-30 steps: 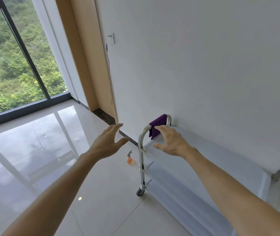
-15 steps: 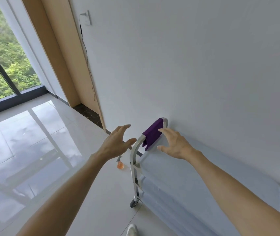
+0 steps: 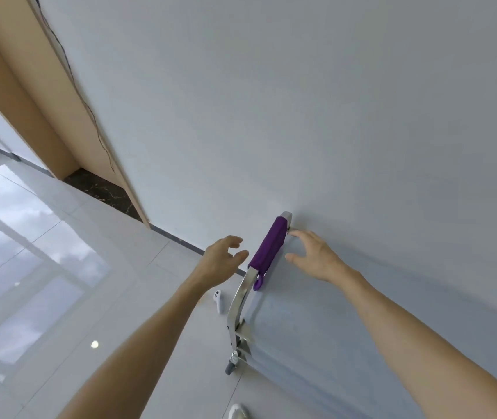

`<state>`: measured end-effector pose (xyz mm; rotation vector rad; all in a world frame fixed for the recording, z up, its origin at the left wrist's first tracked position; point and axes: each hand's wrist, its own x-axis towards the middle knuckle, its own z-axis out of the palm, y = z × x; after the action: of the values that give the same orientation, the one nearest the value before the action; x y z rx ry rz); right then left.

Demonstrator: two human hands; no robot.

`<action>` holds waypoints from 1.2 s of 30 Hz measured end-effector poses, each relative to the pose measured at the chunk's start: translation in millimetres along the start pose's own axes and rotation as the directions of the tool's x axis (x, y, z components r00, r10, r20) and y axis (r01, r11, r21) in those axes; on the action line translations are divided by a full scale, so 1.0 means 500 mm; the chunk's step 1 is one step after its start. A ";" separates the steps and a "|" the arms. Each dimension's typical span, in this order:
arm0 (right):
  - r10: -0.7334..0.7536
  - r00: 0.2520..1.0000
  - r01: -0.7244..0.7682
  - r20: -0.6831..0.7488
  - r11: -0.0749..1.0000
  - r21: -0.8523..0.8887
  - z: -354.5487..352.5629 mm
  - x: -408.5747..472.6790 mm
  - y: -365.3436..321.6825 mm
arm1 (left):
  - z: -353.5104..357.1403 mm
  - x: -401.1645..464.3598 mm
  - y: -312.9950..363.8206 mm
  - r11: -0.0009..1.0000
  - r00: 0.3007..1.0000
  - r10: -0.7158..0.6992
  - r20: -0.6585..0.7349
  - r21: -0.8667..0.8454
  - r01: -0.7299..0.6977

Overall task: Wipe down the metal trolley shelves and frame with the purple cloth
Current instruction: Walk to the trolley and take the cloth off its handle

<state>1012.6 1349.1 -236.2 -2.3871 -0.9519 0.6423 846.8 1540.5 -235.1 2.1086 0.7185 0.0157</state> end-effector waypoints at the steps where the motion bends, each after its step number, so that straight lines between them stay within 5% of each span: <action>1: 0.027 1.000 -0.027 -0.005 0.999 0.029 0.003 0.020 0.006 | 0.010 0.015 -0.008 0.999 1.000 -0.025 0.018 -0.022 0.026; 14: 0.243 0.967 -0.256 0.082 0.920 0.295 0.039 0.255 0.015 | 0.115 0.077 -0.035 0.971 0.952 -0.240 0.190 0.055 0.234; 27: 0.298 0.951 -0.307 0.085 0.869 0.387 0.050 0.250 0.077 | 0.183 0.098 -0.027 0.967 0.948 -0.252 -0.196 -0.015 0.254; 36: 0.246 0.960 -0.279 0.131 0.814 0.510 0.026 0.223 0.071 | 0.160 0.045 -0.028 0.967 0.951 -0.249 -0.184 -0.091 0.236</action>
<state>1094.7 1410.8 -294.1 -2.0145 -0.3857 0.9448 880.1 1498.2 -299.9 1.9578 1.0763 0.1109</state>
